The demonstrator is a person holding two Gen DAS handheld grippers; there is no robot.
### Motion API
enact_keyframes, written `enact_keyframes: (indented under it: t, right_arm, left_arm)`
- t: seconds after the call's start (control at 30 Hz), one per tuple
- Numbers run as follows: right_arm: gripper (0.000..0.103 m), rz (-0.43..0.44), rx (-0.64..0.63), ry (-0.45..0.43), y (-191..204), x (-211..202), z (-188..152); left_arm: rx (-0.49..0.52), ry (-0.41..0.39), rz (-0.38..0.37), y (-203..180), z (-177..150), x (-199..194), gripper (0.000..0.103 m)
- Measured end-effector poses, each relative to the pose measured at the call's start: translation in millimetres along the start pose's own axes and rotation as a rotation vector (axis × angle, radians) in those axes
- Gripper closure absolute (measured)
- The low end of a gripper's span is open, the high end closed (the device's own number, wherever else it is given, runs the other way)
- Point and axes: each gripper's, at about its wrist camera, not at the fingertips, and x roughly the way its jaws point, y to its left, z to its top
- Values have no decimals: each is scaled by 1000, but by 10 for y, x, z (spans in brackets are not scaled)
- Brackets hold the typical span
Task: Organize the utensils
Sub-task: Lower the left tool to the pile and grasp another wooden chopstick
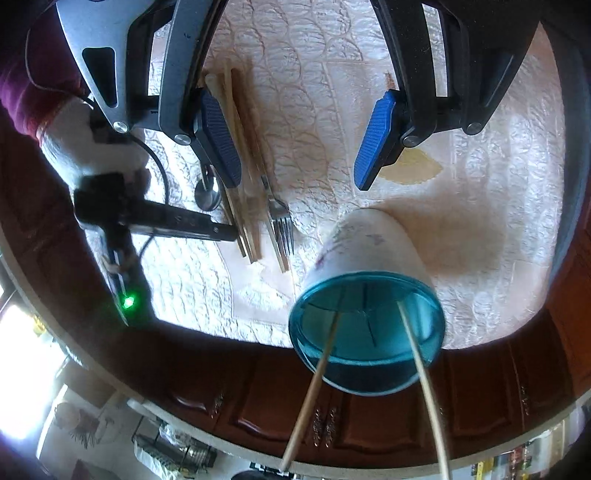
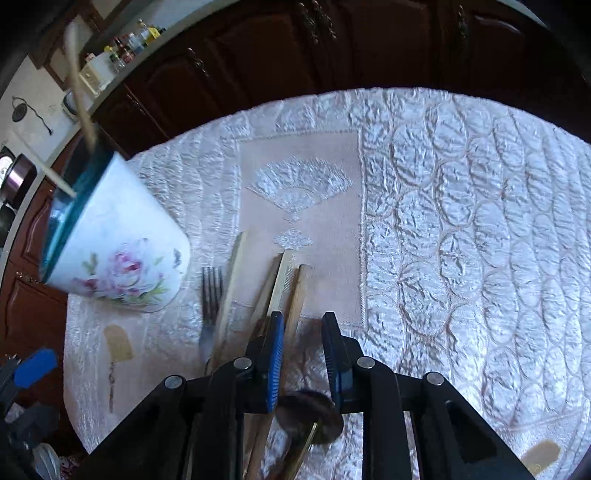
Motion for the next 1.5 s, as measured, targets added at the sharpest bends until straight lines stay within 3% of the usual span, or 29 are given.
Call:
enact_keyframes:
  t: [0.13,0.27,0.43,0.67,0.73,0.77,1.03,1.2,1.3,1.5]
  right_arm:
    - [92,44,26,10,4,105,36]
    - [93,69,27,-3,26,119,12]
    - [94,91,61,-23,-166,-50,-148]
    - [96,105,72,-35,-315,-207,-275]
    - [96,120,82,-33,-340,-225,-290]
    - [96,128,88,-36,-354,-244,-306]
    - [96,140,101,-71,-512,-611,-523]
    - [96,113,129,-72,-694,-753,-631]
    - [96,112,147,-73,-735,-803,-695]
    - [96,110,148,-75,-769,-902,-809]
  left_arm:
    - [1,6,6,-74,25,176,39]
    - [-4,38,-5,-182,60,461,40]
    - [-13,89,-16,-313,98,827,58]
    - [-57,115,2,-340,198,1154,70]
    - [-44,109,1,-364,241,1159,95]
    - [-29,113,11,-385,248,1153,96]
    - [5,132,-31,-271,3,804,100]
    - [-36,113,-44,-174,-17,670,99]
    - [-59,114,-70,-238,58,765,85]
    - [-61,134,-31,-374,178,1098,85]
